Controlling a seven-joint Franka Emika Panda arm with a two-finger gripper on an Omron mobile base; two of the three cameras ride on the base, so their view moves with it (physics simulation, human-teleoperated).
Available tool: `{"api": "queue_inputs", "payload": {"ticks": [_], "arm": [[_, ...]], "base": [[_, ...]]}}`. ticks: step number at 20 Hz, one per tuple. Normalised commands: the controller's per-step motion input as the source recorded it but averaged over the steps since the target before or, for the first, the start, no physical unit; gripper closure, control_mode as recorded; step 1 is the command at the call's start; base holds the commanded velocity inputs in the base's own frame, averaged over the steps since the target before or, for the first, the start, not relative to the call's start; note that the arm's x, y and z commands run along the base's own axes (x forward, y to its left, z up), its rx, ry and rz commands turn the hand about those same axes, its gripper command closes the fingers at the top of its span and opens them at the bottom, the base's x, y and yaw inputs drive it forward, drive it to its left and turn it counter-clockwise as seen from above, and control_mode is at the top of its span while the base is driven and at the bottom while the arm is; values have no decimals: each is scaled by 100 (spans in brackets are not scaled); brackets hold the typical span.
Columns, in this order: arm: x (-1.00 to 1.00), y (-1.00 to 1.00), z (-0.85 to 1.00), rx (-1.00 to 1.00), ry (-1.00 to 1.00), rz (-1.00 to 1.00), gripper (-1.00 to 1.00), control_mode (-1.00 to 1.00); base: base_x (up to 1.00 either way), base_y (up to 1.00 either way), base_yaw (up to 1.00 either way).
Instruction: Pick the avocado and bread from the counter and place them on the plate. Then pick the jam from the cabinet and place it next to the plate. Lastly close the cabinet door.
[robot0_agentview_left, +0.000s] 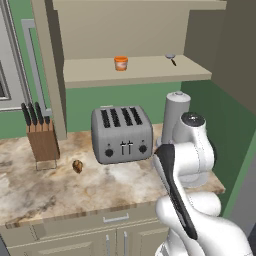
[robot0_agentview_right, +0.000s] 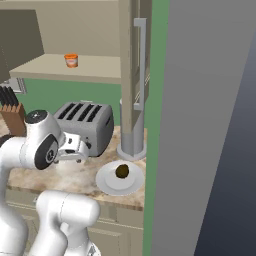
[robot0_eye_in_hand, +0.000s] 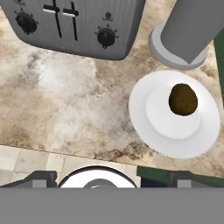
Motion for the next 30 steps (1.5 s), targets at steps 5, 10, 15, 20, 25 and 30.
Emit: {"api": "queue_inputs", "payload": {"ticks": [5,10,15,20,25,30], "arm": [[-12,41,3,0,-4,0,-100,-100],[-2,41,0,0,-6,0,-100,-100],[7,30,-11,2,10,2,-100,-100],[8,38,-16,1,0,0,-100,-100],[1,49,-4,1,-1,-1,-100,-100],[1,44,-1,1,-2,-3,-100,-100]], "base": [[0,0,0],[0,0,0],[0,0,0],[0,0,0],[0,0,0],[0,0,0]]}}
